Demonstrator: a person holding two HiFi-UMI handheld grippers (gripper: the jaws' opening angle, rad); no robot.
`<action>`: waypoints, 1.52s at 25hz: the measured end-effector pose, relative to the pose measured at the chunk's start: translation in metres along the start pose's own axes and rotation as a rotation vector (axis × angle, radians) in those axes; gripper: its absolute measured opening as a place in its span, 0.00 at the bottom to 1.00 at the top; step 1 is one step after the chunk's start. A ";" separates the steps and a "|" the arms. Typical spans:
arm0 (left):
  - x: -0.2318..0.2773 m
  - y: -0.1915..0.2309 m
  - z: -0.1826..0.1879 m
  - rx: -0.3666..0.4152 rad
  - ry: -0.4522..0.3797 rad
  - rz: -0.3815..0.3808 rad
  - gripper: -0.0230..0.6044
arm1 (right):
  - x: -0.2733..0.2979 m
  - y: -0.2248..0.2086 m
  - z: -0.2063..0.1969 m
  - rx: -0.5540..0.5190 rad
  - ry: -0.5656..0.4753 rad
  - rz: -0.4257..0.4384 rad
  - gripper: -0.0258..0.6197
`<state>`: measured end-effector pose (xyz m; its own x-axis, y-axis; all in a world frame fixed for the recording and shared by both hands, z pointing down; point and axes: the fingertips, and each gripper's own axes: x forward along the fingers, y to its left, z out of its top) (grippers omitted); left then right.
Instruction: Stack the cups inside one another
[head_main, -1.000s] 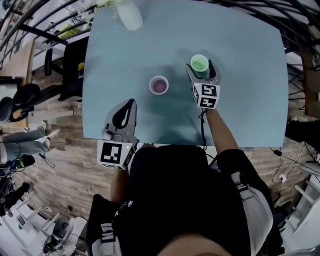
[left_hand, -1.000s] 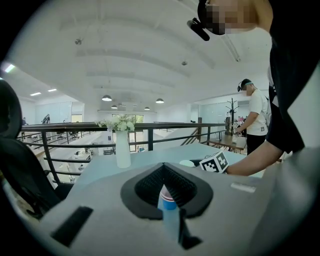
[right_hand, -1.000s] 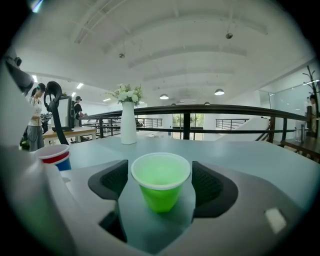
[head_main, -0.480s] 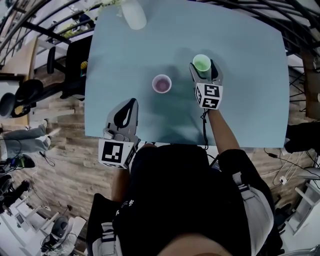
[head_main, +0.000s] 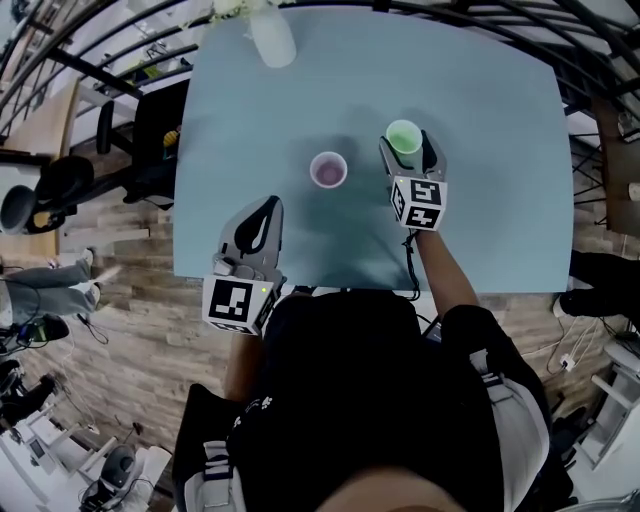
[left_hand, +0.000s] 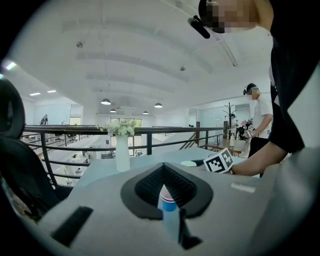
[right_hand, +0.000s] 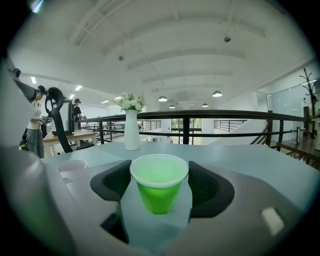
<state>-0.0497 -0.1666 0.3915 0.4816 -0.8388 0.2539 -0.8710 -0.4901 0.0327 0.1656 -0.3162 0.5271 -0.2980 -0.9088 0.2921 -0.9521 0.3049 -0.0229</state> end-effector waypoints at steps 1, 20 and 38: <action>-0.001 0.001 0.001 0.001 -0.006 -0.002 0.01 | -0.003 0.002 0.003 0.002 -0.005 0.002 0.62; -0.035 0.022 0.009 -0.023 -0.065 -0.006 0.01 | -0.034 0.090 0.066 -0.005 -0.124 0.140 0.62; -0.068 0.043 0.001 -0.026 -0.074 0.030 0.01 | -0.039 0.164 0.057 -0.054 -0.109 0.271 0.62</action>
<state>-0.1204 -0.1307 0.3746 0.4600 -0.8688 0.1830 -0.8871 -0.4588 0.0518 0.0170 -0.2466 0.4578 -0.5496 -0.8164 0.1775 -0.8325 0.5530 -0.0340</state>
